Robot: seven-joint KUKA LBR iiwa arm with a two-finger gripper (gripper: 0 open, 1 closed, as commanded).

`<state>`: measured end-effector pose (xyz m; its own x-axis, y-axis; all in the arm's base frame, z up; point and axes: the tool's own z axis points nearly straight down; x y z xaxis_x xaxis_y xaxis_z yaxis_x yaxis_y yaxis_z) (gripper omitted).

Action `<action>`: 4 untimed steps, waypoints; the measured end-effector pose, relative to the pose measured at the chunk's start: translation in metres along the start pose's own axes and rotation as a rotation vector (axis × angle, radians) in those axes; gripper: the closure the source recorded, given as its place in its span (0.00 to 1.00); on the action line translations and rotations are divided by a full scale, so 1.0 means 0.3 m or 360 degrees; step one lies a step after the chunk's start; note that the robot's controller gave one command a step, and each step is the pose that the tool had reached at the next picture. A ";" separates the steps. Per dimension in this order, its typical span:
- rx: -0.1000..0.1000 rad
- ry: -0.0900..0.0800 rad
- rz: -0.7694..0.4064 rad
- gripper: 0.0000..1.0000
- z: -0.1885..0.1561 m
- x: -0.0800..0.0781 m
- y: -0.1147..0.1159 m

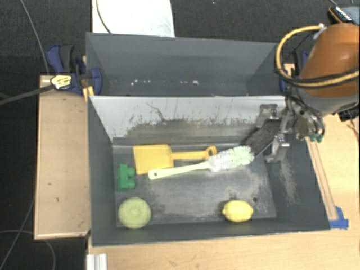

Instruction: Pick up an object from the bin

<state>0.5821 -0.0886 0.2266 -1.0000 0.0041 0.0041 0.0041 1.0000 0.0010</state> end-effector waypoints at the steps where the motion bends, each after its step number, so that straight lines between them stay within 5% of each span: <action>1: 0.0003 -0.0014 -0.0006 0.00 -0.016 -0.005 0.001; 2: 0.0003 -0.0021 -0.0073 0.00 0.482 -0.041 0.083; 3: 0.0005 -0.0040 0.0010 0.00 0.212 -0.035 0.119; 4: 0.0000 -0.0006 -0.0062 0.00 0.531 -0.029 0.092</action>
Offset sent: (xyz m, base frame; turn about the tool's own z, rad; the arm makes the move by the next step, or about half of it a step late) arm 0.0103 0.0269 -0.1566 -0.0462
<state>0.5901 -0.0607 0.0671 -0.9994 -0.0350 0.0003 -0.0350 0.9994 0.0008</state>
